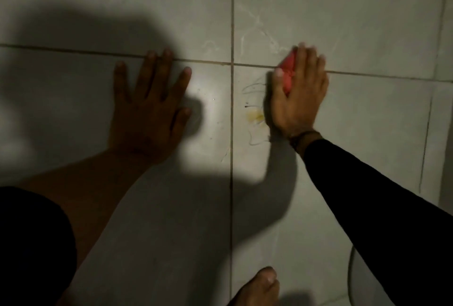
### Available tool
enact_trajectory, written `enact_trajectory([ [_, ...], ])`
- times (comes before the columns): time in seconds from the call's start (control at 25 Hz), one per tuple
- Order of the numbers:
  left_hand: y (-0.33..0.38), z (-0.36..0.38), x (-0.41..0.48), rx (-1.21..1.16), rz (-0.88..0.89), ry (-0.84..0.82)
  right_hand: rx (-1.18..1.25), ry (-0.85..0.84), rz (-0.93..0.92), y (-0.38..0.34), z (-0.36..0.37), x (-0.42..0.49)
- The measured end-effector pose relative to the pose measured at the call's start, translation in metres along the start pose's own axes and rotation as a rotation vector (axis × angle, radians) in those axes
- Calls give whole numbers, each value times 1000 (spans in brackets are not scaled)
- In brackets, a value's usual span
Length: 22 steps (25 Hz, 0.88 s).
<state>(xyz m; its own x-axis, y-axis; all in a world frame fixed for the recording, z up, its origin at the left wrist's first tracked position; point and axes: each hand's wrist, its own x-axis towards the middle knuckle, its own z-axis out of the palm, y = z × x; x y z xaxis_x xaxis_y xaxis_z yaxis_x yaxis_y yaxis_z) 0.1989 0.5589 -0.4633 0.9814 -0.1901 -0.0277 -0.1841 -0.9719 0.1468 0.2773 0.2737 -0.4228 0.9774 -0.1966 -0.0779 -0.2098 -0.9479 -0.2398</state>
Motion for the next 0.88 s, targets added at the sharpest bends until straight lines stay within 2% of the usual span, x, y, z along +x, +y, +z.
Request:
enact_trajectory([
  [0.12, 0, -5, 1, -36, -7, -8, -68, -43, -312, -56, 26, -42],
  [0.2, 2, -8, 0, -29, -26, -14, -126, -201, -411, -47, 27, -115],
  [0.28, 3, -9, 0, -30, -23, -14, -180, -306, -352, -14, 7, -171],
  [0.32, 2, -8, 0, -28, -17, -6, -146, -297, -284, 2, 0, -172],
  [0.44, 3, -6, -2, -41, -6, 15, -5, -92, -87, -9, 5, -84],
  [0.56, 4, -4, -1, -59, -32, 29, -52, 50, -243, -88, 34, -12],
  [0.64, 4, -5, 0, -95, -42, 24, -24, -10, -338, -106, 50, -57],
  [0.76, 2, -5, -1, -88, -42, 20, -95, -229, -351, -67, 20, -173],
  [0.84, 3, -3, -3, -67, -31, 12, -97, -292, -294, -35, 3, -168],
  [0.88, 4, -2, -3, -66, -30, 12, -85, -261, -196, -34, 2, -141],
])
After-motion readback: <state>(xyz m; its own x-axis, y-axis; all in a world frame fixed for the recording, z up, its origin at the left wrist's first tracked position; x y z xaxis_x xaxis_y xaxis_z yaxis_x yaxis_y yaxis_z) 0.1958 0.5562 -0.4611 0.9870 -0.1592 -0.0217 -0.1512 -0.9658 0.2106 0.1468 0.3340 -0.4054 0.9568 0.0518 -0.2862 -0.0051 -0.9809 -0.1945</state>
